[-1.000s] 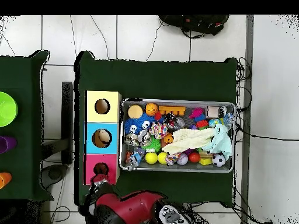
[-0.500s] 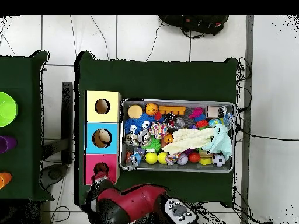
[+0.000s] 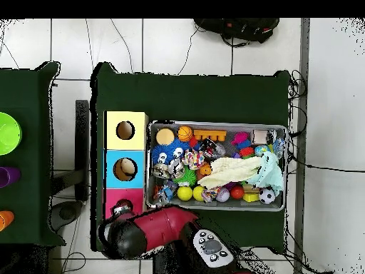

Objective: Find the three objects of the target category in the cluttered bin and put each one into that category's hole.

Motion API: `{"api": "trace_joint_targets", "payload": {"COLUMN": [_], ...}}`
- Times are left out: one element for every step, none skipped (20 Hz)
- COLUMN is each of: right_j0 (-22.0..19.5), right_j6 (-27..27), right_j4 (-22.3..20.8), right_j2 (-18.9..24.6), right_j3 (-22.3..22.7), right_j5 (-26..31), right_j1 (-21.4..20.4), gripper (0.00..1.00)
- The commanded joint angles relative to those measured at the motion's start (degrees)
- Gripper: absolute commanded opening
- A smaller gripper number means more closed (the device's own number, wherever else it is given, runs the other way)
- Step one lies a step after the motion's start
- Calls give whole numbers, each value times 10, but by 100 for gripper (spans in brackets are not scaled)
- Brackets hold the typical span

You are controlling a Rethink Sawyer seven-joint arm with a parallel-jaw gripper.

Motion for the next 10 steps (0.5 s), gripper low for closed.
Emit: {"api": "trace_joint_targets", "payload": {"right_j0": [-9,-16,-22,-29,-36,-39,-40,-40,-41,-42], "right_j6": [-75,-77,-78,-79,-80,-77,-74,-71,-67,-64], "right_j4": [-23,-24,-23,-23,-22,-24,-26,-28,-23,-21], "right_j2": [-76,-65,-57,-49,-41,-37,-35,-34,-32,-29], "right_j3": [-127,-121,-116,-108,-101,-92,-89,-86,-83,-80], "right_j5": [185,182,181,173,165,149,143,136,134,128], "right_j1": [4,1,-2,-2,-3,-2,-2,-2,-2,-1], "gripper": [100,100,100,100,100,100,100,100,100,100]}}
